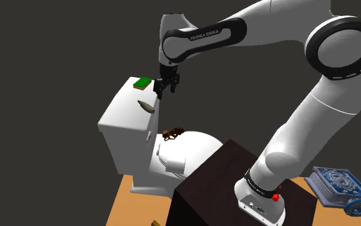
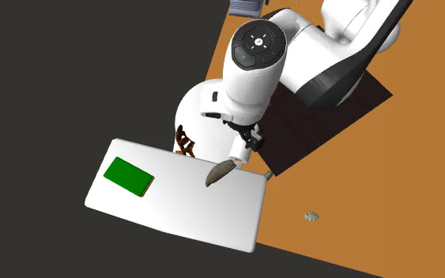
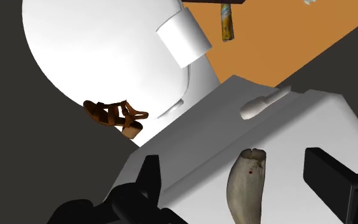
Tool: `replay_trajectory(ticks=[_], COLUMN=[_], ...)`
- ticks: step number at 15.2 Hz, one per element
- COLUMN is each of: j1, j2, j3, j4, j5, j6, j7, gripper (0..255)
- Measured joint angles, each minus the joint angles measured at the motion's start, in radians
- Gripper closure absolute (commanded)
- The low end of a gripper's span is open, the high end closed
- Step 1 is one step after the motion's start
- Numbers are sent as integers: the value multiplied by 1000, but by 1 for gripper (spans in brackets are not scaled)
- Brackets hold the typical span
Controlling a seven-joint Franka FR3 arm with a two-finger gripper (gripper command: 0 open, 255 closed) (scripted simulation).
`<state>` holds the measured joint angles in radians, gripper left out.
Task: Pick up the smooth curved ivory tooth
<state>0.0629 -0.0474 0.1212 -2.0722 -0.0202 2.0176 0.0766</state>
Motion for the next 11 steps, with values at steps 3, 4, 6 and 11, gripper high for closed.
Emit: replay_trajectory(ticks=[3,4,6,11], j1=[12,16,25,45], j2=[96,137,210,346], j3=[13,15,20,22], j4=[73,104,159,272], j5=[-24,-34,-53,-87], j6=[22,33,49,71], j7=[27,36,52,79], gripper=[0,0,0,0])
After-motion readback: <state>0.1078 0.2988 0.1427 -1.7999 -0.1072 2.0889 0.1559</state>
